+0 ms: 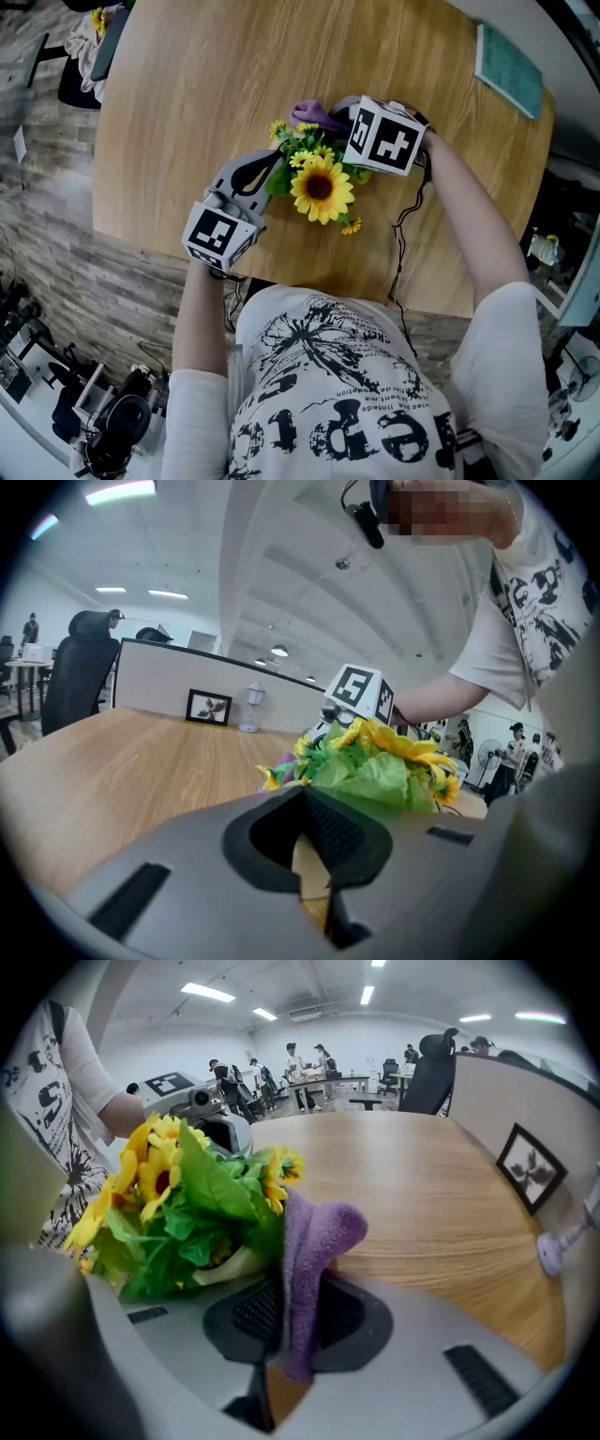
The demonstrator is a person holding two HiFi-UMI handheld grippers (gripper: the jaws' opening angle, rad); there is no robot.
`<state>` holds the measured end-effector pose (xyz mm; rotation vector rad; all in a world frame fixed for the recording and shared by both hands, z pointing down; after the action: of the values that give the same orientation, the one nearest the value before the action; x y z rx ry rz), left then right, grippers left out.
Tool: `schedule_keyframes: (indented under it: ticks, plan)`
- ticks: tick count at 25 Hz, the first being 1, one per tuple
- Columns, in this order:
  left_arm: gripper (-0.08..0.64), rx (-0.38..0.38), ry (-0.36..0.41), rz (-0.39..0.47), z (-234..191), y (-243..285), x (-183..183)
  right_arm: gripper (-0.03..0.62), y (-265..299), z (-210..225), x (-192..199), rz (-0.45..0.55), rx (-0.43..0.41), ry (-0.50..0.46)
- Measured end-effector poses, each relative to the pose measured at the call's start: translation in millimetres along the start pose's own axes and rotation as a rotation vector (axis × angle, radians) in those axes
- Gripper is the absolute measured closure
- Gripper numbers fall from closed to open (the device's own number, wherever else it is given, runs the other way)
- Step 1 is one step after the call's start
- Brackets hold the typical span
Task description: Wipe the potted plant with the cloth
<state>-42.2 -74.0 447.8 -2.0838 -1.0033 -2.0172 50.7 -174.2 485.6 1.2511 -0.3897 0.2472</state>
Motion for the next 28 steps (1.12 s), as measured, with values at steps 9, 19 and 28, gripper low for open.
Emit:
schedule_keyframes:
  ticks: [9,19,28]
  plan:
    - [0.558,-0.003,0.002,-0.003,0,0,0,0.523,-7,-11,17,-0.038,-0.036,-0.005]
    - [0.558,-0.005,0.005,-0.001,0,0,0,0.522,-12,-23,37,-0.027,-0.028,0.099]
    - [0.558,-0.005,0.013,-0.011,0,-1,0,0.522,-17,-42,61,-0.028,-0.045,0.206]
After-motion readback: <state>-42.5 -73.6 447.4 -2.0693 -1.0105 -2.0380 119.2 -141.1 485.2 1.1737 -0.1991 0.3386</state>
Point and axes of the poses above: the fingertips, and each gripper's own axes: y forward along the fingers, z to its right, x out of its underside, the point moved 5 cm from there along -y, backward along the fingers, and after that the axes turned 7 degrees about y, right-handed, at the moved point
